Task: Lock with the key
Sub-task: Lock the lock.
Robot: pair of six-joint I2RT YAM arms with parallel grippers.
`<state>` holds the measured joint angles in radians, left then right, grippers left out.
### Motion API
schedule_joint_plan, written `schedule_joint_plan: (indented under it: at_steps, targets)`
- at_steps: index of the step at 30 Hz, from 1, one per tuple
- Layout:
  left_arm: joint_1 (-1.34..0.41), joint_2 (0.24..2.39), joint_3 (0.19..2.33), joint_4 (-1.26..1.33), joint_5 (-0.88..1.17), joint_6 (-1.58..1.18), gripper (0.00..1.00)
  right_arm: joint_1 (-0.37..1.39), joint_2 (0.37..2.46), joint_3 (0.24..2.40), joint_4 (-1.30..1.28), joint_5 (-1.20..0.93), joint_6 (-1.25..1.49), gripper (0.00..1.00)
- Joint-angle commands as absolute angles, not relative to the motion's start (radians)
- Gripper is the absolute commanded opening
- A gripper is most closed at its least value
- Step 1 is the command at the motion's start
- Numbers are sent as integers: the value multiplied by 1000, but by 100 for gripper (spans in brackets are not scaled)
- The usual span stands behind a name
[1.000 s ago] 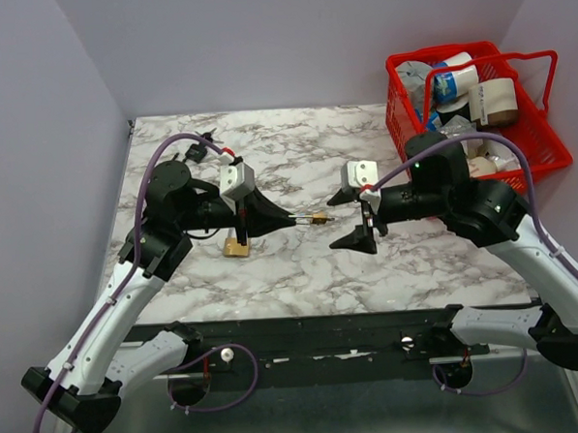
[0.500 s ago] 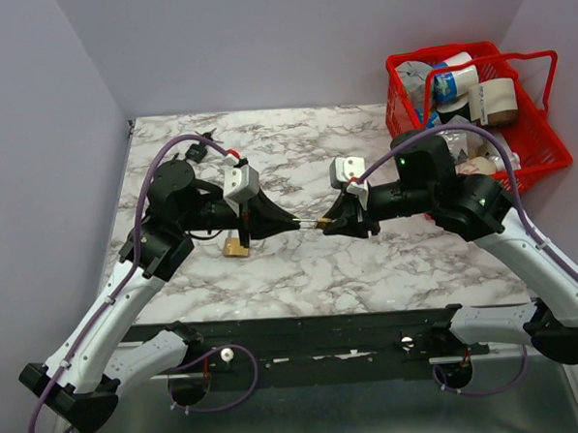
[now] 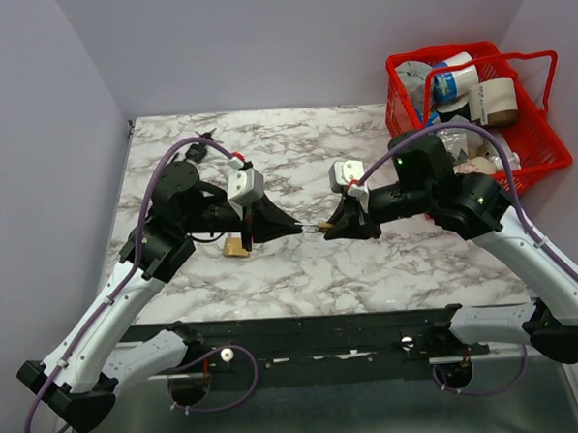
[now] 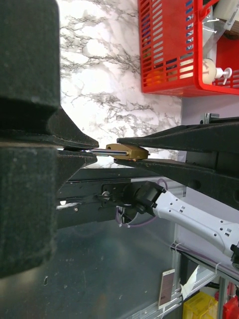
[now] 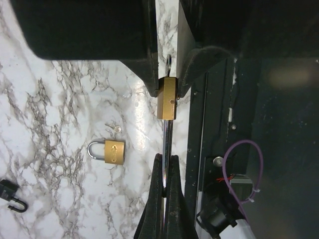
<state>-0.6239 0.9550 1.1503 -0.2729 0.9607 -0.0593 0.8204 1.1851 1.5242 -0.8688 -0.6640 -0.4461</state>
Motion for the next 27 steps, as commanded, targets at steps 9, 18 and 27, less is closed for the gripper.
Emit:
schedule_joint_plan:
  at_steps: [9,18,27]
  targets:
    - [-678,968,1181,-256,907,24,0,828,1215,1549,-900,-822,-456,1]
    - [-699,969,1178,-265,879,54,0,828,1226,1554,-896,-841,-460,1]
    - [-719,968,1082,-129,890,-128,0,830,1221,1549,-796,-805,-417,1]
